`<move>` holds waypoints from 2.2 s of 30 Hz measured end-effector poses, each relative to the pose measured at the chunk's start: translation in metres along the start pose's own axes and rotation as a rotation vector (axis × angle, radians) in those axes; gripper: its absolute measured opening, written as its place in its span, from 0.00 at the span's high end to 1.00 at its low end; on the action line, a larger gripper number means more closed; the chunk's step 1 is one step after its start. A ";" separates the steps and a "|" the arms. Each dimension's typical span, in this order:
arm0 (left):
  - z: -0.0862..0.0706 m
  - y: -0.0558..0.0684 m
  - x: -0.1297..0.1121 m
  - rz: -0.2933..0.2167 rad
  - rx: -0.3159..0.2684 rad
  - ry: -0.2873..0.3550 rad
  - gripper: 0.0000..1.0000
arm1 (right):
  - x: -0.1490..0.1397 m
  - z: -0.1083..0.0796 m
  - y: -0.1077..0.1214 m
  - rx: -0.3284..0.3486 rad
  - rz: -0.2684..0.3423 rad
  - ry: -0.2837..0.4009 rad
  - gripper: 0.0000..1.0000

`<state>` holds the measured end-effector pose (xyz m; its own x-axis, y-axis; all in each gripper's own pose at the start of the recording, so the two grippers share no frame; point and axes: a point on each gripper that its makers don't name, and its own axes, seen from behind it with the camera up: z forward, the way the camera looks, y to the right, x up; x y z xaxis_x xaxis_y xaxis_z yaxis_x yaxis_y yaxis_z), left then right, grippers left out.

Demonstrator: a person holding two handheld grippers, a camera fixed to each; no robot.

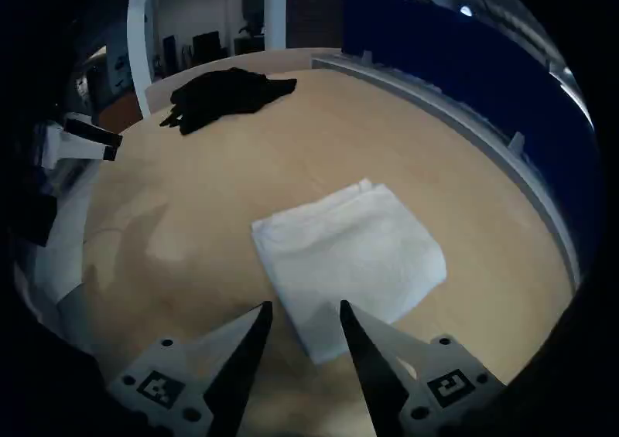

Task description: Fold towel

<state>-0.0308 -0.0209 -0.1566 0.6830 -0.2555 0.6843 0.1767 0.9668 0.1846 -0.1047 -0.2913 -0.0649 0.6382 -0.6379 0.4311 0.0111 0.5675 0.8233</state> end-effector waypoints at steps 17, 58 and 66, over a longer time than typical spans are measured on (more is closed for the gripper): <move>0.004 0.006 0.002 0.011 -0.012 -0.001 0.05 | -0.034 -0.012 0.019 -0.062 0.085 -0.032 0.33; 0.004 0.001 -0.008 0.006 -0.009 -0.009 0.05 | -0.038 -0.007 0.025 -0.093 0.135 -0.008 0.97; 0.000 0.001 -0.002 0.002 -0.008 0.002 0.05 | -0.003 -0.027 0.029 -0.096 0.083 0.055 0.97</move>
<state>-0.0318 -0.0195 -0.1576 0.6848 -0.2536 0.6831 0.1812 0.9673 0.1775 -0.0855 -0.2590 -0.0519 0.6814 -0.5587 0.4729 0.0286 0.6659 0.7455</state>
